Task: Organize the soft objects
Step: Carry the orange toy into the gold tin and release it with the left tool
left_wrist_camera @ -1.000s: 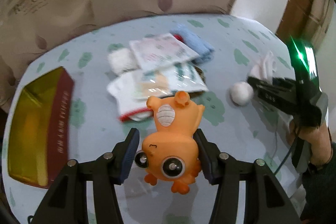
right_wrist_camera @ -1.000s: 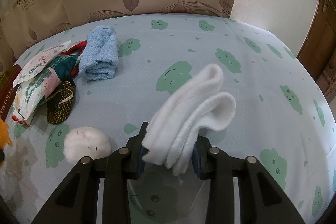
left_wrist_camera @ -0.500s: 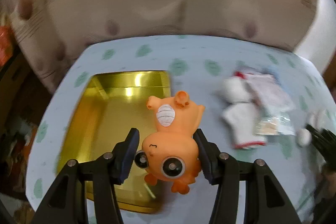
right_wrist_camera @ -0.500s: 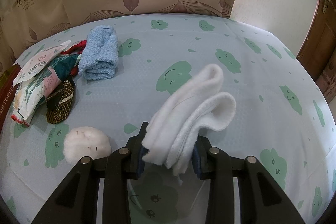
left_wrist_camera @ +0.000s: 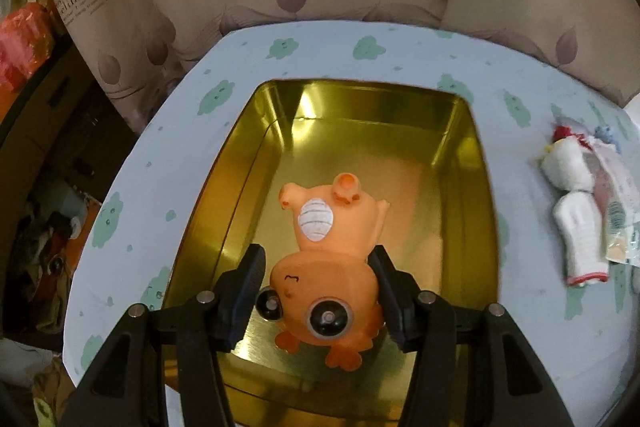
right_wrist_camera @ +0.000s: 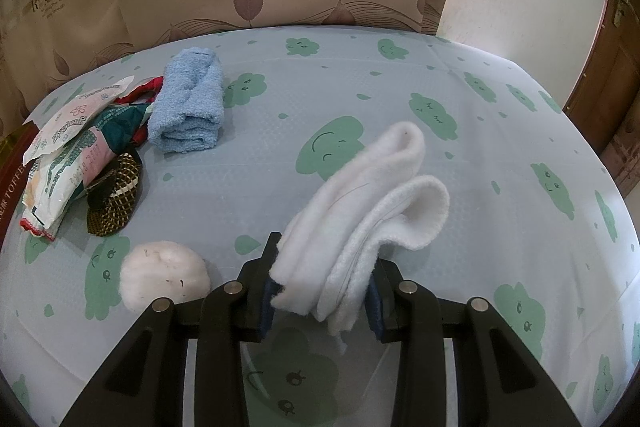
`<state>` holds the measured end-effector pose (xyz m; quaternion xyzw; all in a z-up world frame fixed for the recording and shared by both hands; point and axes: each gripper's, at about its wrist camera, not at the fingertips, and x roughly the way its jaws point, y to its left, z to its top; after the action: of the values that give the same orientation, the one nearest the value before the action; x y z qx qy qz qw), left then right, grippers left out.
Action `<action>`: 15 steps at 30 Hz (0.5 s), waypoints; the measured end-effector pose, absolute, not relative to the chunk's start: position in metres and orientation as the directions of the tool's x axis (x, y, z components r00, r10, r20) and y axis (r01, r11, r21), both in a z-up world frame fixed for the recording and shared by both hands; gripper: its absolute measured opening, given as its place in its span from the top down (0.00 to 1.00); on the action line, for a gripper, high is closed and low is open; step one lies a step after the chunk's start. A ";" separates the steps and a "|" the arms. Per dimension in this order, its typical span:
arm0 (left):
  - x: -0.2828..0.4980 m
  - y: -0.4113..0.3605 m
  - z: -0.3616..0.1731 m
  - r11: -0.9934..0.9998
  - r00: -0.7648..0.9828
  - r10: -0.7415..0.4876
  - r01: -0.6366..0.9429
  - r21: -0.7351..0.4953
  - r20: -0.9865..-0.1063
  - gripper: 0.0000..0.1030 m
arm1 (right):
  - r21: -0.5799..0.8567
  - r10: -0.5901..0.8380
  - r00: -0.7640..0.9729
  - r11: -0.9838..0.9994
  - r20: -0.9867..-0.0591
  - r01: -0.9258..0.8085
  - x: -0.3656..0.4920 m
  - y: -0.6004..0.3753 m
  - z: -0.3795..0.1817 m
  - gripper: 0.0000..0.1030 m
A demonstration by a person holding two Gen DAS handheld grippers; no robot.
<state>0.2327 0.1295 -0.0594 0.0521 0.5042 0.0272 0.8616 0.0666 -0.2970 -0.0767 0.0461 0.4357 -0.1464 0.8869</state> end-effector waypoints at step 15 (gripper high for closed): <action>0.241 0.153 -0.075 0.992 0.454 0.123 -0.045 0.115 -0.883 0.45 | -0.049 -0.222 0.576 0.953 -0.786 0.300 0.066 -0.297 -0.077 0.67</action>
<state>0.2414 0.1526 -0.0748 0.0375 0.5203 0.0491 0.8518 0.0663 -0.2968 -0.0767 0.0447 0.4360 -0.1474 0.8866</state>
